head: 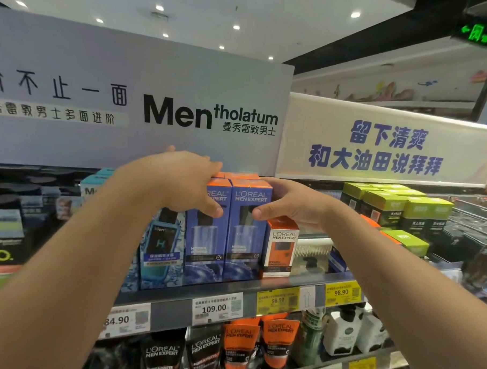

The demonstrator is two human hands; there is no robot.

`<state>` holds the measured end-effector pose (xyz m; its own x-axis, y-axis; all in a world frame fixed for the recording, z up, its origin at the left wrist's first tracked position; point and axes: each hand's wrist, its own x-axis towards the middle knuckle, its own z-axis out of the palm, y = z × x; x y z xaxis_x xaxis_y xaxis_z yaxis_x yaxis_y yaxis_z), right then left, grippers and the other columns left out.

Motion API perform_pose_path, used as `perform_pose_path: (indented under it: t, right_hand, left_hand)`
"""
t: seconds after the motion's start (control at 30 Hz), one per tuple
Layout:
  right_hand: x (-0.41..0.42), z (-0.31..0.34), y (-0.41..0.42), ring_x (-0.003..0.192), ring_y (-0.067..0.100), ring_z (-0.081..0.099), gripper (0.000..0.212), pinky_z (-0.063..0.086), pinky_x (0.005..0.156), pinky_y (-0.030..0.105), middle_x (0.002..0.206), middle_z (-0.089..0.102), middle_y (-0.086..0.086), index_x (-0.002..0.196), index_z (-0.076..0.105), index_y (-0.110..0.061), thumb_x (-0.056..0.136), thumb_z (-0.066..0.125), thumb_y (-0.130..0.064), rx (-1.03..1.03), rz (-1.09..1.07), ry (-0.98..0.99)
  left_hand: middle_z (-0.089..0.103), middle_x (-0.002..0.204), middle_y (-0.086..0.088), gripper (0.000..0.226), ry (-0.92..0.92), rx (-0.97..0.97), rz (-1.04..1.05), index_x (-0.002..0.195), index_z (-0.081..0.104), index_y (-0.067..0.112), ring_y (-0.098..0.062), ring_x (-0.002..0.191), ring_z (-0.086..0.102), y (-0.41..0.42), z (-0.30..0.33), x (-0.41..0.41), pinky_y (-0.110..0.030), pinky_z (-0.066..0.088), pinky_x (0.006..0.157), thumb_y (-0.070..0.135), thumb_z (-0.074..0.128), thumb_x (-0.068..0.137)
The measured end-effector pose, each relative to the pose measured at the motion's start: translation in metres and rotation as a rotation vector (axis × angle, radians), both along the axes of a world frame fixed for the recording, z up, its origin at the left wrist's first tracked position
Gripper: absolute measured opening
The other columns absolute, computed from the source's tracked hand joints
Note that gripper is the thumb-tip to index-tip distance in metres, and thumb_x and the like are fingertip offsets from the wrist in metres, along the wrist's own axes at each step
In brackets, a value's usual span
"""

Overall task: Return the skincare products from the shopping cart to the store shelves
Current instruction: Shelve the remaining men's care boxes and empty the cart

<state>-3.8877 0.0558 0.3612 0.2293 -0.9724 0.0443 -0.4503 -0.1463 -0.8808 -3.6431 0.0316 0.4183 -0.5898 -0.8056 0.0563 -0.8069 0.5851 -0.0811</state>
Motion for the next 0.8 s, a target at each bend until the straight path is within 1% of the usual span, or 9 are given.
perform_pose_path:
  t: [0.1, 0.2, 0.33, 0.4, 0.47, 0.53, 0.63, 0.67, 0.8]
  right_hand:
    - [-0.001, 0.0, 0.0, 0.12, 0.031, 0.067, 0.062, 0.051, 0.106, 0.051, 0.131, 0.07, 0.011, 0.138, 0.055, -0.014, 0.082, 0.08, -0.015, -0.003, 0.003, 0.002]
    - [0.001, -0.002, 0.001, 0.121, 0.029, 0.067, 0.06, 0.052, 0.105, 0.047, 0.131, 0.07, 0.009, 0.139, 0.055, -0.015, 0.085, 0.08, -0.012, -0.017, 0.012, -0.01]
    - [0.006, -0.005, 0.004, 0.122, 0.023, 0.067, 0.06, 0.052, 0.106, 0.043, 0.133, 0.07, 0.004, 0.141, 0.054, -0.017, 0.088, 0.079, -0.014, -0.054, -0.011, 0.015]
    - [0.009, -0.006, 0.008, 0.125, 0.017, 0.065, 0.058, 0.05, 0.107, 0.038, 0.135, 0.069, -0.001, 0.143, 0.053, -0.019, 0.091, 0.077, -0.014, -0.077, -0.018, 0.044]
    - [0.009, -0.006, 0.011, 0.13, 0.013, 0.06, 0.067, 0.044, 0.113, 0.041, 0.14, 0.065, -0.007, 0.147, 0.05, -0.024, 0.087, 0.081, -0.026, -0.109, -0.046, 0.119]
    - [0.005, -0.007, 0.015, 0.135, 0.013, 0.054, 0.088, 0.04, 0.117, 0.045, 0.147, 0.058, -0.011, 0.151, 0.044, -0.036, 0.075, 0.087, -0.048, -0.113, -0.111, 0.22]
    - [-0.004, -0.008, 0.027, 0.136, 0.013, 0.05, 0.12, 0.04, 0.115, 0.042, 0.151, 0.051, -0.012, 0.155, 0.036, -0.042, 0.052, 0.086, -0.077, -0.091, -0.183, 0.292]
    - [-0.007, -0.008, 0.033, 0.135, 0.013, 0.051, 0.117, 0.041, 0.114, 0.04, 0.15, 0.051, -0.011, 0.154, 0.038, -0.039, 0.053, 0.086, -0.077, -0.085, -0.192, 0.312]
    - [-0.014, -0.013, 0.053, 0.124, 0.015, 0.058, 0.078, 0.046, 0.111, 0.039, 0.135, 0.06, -0.006, 0.139, 0.053, -0.031, 0.071, 0.087, -0.05, -0.051, -0.224, 0.423]
  left_hand:
    - [0.043, 0.159, -0.003, 0.075, -0.01, -0.013, -0.03, 0.155, 0.035, 0.021, -0.029, 0.147, 0.037, -0.002, -0.001, -0.001, -0.051, 0.004, 0.126, 0.059, 0.06, 0.095]
    - [0.053, 0.149, -0.002, 0.069, 0.011, -0.012, -0.035, 0.149, 0.041, 0.021, -0.028, 0.139, 0.046, -0.004, -0.003, -0.001, -0.052, 0.008, 0.125, 0.059, 0.061, 0.094]
    - [0.062, 0.122, 0.0, 0.063, 0.018, -0.036, -0.025, 0.139, 0.046, 0.021, -0.025, 0.111, 0.05, -0.004, -0.007, -0.003, -0.047, 0.024, 0.119, 0.062, 0.061, 0.093]
    - [0.055, 0.14, -0.003, 0.071, -0.007, -0.04, -0.009, 0.146, 0.038, 0.02, -0.029, 0.123, 0.046, -0.003, -0.009, -0.005, -0.052, 0.016, 0.124, 0.065, 0.057, 0.093]
    - [0.027, 0.167, -0.001, 0.091, -0.03, -0.041, 0.009, 0.161, 0.015, 0.021, -0.031, 0.152, 0.024, 0.0, -0.01, -0.005, -0.059, -0.003, 0.125, 0.069, 0.052, 0.093]
    - [0.01, 0.172, 0.004, 0.098, -0.027, -0.052, 0.008, 0.164, 0.003, 0.025, -0.027, 0.158, 0.008, 0.003, -0.012, -0.004, -0.063, -0.009, 0.123, 0.072, 0.05, 0.092]
    - [0.01, 0.171, 0.008, 0.087, 0.024, -0.072, -0.034, 0.163, 0.007, 0.033, -0.025, 0.158, 0.008, 0.007, -0.01, -0.004, -0.066, -0.008, 0.122, 0.071, 0.045, 0.094]
    - [0.012, 0.171, 0.01, 0.082, 0.053, -0.079, -0.063, 0.163, 0.01, 0.036, -0.023, 0.158, 0.01, 0.009, -0.01, -0.005, -0.065, -0.008, 0.122, 0.069, 0.043, 0.096]
    - [0.015, 0.169, 0.016, 0.064, 0.081, -0.11, -0.174, 0.161, 0.013, 0.044, -0.017, 0.158, 0.008, 0.018, -0.011, -0.014, -0.062, -0.005, 0.124, 0.061, 0.035, 0.102]
